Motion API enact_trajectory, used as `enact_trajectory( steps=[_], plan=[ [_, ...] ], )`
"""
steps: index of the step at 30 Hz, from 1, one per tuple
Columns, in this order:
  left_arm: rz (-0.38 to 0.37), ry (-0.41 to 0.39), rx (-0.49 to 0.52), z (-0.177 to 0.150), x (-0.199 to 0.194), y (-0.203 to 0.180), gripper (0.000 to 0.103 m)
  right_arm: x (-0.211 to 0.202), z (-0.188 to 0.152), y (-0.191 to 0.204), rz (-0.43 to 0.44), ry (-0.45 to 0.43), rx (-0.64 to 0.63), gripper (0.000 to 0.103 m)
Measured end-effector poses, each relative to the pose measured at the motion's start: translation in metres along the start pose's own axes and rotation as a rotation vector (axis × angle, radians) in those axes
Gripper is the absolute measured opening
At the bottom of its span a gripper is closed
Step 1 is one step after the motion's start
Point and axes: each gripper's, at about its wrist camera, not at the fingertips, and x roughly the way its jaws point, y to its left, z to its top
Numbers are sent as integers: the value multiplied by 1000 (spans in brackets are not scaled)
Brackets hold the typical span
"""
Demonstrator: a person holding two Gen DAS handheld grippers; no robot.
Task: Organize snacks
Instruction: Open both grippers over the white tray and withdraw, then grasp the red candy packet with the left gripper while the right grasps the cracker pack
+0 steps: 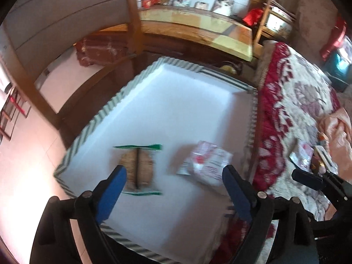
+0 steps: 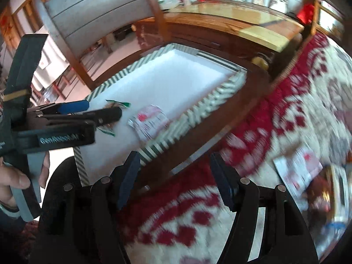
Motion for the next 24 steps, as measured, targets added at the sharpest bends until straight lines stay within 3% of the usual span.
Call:
enact_trajectory(
  steps=[16, 24],
  plan=[
    [-121, 50, 188, -25, -1, -112, 90, -63, -104, -106, -153, -10, 222, 66],
    [-177, 96, 261, -29, 14, -161, 90, -78, -133, -140, -164, -18, 315, 66]
  ],
)
